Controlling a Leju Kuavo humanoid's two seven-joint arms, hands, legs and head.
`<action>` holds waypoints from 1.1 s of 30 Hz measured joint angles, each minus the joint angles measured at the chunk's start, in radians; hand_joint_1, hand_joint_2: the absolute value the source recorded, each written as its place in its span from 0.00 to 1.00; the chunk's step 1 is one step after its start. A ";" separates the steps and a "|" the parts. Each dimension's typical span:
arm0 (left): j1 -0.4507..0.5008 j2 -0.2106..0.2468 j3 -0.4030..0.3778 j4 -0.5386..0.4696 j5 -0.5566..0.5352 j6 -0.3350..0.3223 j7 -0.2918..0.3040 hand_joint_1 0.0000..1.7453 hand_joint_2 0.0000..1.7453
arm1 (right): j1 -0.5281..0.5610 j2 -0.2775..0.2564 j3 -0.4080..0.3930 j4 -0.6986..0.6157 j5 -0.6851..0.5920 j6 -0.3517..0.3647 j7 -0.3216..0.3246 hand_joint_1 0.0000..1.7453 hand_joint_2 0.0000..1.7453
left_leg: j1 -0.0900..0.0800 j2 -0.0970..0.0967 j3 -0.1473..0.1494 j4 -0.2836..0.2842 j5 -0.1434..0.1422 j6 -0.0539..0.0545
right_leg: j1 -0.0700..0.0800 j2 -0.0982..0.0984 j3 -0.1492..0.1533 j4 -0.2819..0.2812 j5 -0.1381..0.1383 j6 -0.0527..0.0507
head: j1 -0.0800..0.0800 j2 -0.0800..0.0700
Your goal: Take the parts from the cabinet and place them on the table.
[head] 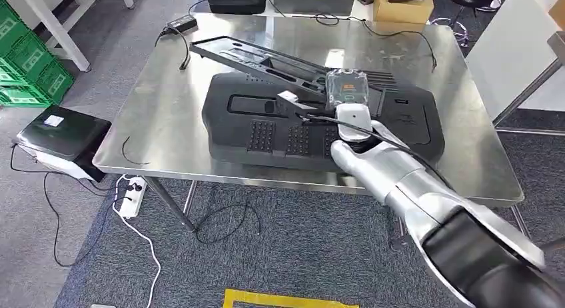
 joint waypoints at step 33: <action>0.001 0.001 -0.001 0.003 -0.028 -0.023 -0.024 0.00 0.00 | 0.037 0.064 0.018 0.105 -0.022 -0.005 -0.004 0.00 0.00 | -0.002 0.000 0.001 0.000 0.000 0.000 | 0.001 0.000 0.000 0.000 0.000 0.000 | -0.001 0.000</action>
